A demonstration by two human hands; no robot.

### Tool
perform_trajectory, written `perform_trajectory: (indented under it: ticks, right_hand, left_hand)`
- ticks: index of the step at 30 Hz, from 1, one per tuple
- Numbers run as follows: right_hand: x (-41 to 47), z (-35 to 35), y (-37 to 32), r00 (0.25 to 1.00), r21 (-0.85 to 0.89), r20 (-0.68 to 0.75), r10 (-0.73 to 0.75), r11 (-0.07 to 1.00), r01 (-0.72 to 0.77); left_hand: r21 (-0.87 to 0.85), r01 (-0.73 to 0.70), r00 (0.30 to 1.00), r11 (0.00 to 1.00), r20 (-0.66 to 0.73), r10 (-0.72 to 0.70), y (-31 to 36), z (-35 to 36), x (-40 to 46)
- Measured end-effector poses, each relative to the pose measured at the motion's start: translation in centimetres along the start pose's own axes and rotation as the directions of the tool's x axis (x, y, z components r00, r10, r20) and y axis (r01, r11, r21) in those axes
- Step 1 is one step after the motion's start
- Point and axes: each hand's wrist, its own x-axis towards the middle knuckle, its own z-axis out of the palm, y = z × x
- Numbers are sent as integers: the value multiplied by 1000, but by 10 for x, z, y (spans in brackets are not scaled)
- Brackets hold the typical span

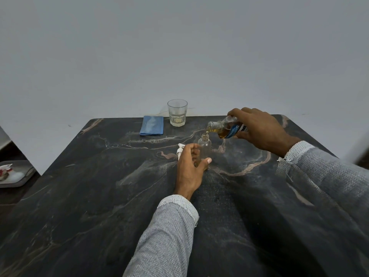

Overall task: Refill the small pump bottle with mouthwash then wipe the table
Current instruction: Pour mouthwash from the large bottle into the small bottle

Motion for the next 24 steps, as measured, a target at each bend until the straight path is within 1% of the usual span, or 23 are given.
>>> perform_trajectory:
  ticks: [12,24]
  right_hand:
    - [1,-2,-1,1000,-15,5,-9,1000,9]
    - [2,-5,-2,1000,-22,13,1,1000,-1]
  left_hand:
    - [2,35,999,999,9,-35,2,0,0]
    - [-8,34,999,999,11,-34,3,0,0]
